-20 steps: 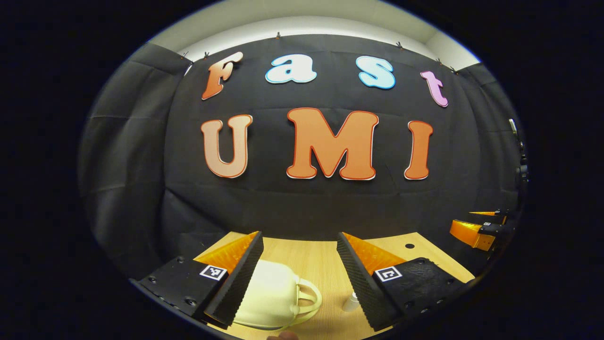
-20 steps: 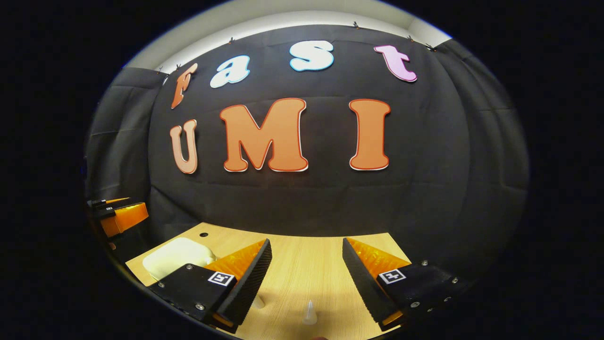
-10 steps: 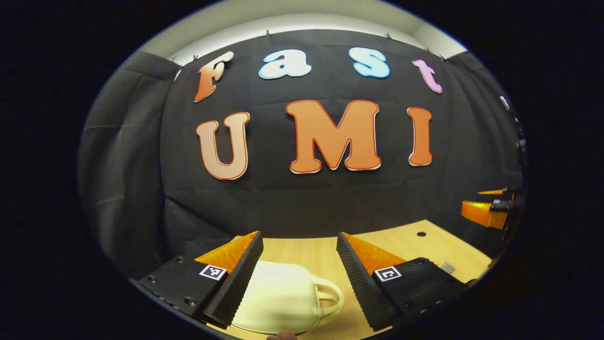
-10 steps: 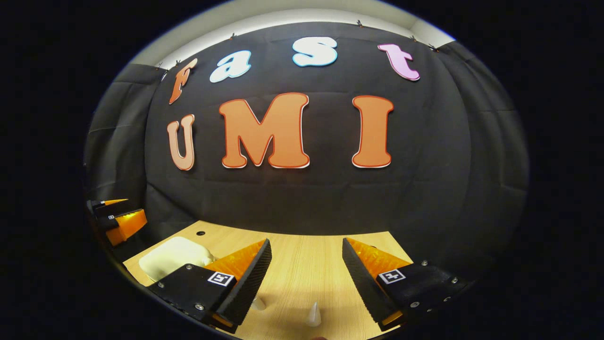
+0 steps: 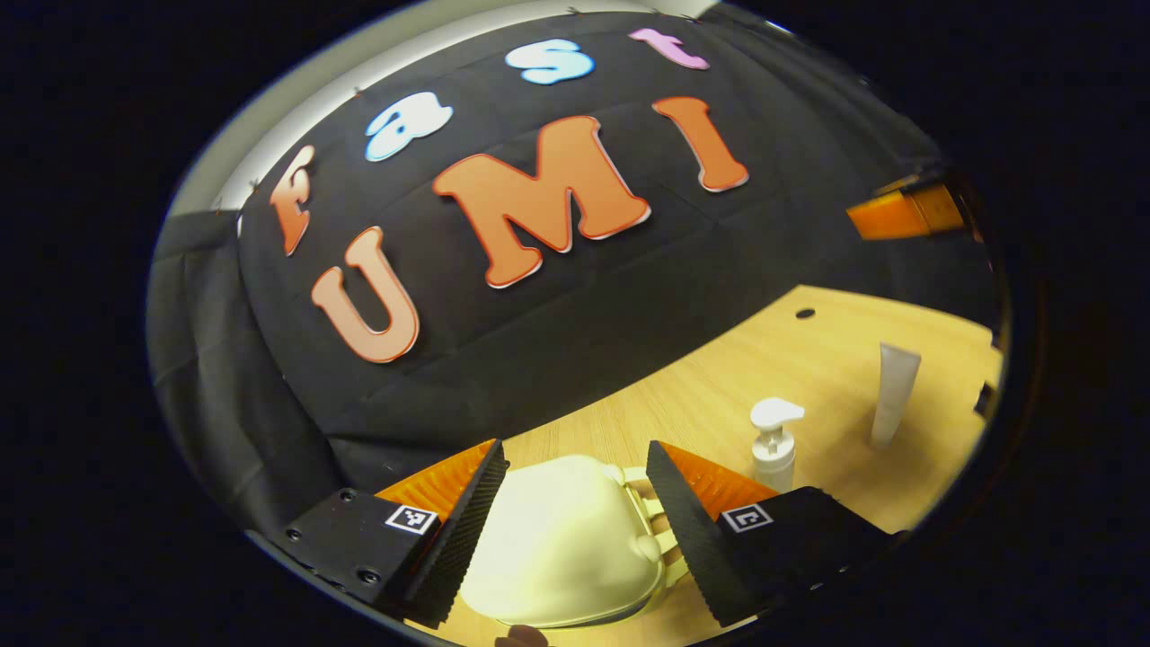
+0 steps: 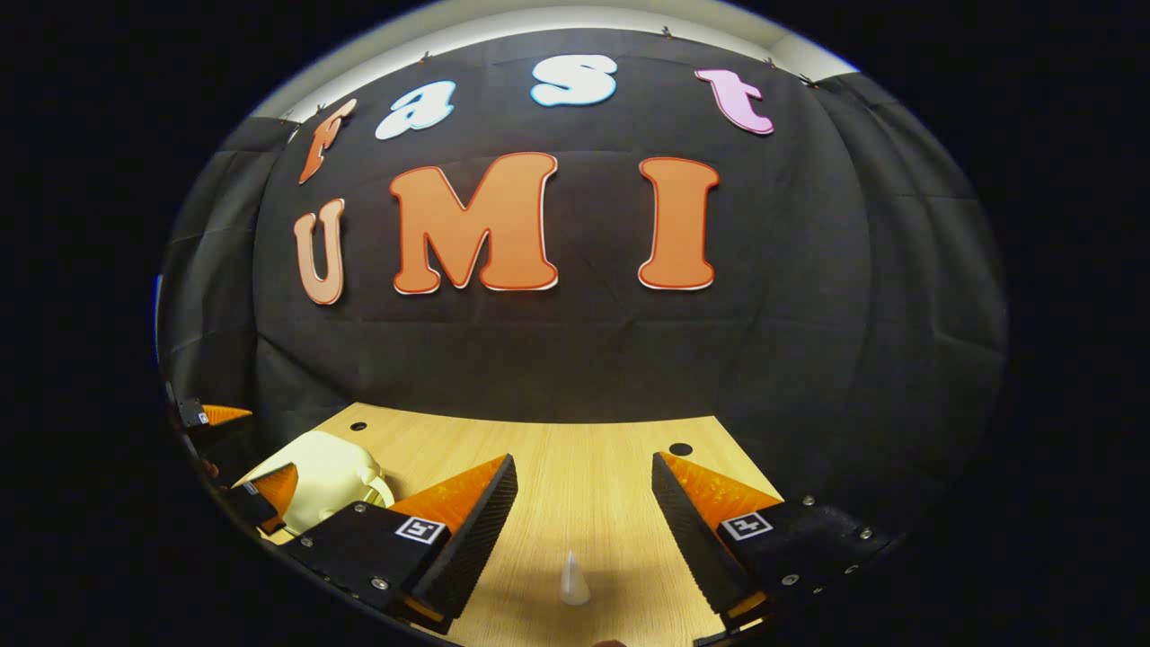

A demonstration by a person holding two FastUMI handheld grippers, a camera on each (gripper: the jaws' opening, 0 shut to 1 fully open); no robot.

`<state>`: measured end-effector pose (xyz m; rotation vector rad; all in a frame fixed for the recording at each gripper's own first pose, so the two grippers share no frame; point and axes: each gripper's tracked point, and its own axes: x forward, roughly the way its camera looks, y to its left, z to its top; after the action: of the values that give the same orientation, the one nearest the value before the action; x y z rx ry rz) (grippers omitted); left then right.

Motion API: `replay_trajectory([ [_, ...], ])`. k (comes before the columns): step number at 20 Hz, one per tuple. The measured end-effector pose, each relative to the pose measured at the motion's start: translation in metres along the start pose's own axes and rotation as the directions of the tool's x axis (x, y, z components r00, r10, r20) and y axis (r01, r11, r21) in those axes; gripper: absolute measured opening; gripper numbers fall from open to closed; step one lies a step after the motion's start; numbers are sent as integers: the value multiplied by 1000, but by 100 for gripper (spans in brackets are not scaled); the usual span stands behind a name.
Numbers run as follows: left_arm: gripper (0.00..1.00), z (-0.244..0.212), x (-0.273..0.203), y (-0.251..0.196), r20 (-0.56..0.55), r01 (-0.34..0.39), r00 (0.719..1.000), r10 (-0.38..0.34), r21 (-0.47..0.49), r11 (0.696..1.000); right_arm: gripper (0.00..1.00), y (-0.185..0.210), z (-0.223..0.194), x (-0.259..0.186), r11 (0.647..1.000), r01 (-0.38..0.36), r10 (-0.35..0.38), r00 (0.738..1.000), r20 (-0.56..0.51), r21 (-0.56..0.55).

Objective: First open the suitcase, pack the skin care products into it, and then close the suitcase.

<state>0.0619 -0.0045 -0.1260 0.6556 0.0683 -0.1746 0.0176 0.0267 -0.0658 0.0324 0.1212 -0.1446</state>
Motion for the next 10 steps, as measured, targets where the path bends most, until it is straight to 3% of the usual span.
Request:
replay_trajectory([
  [5,99,-35,12,-50,-56,86,996,-76,215,973,95,-24,-13,2,998,54,-54,998,-36,14],
  [8,99,-60,17,-76,-113,137,987,-111,257,957,96,-35,-16,3,997,70,-69,996,-48,11],
  [10,99,-71,22,-79,-151,140,984,-96,315,939,96,-40,-18,3,997,81,-80,995,-55,16],
])
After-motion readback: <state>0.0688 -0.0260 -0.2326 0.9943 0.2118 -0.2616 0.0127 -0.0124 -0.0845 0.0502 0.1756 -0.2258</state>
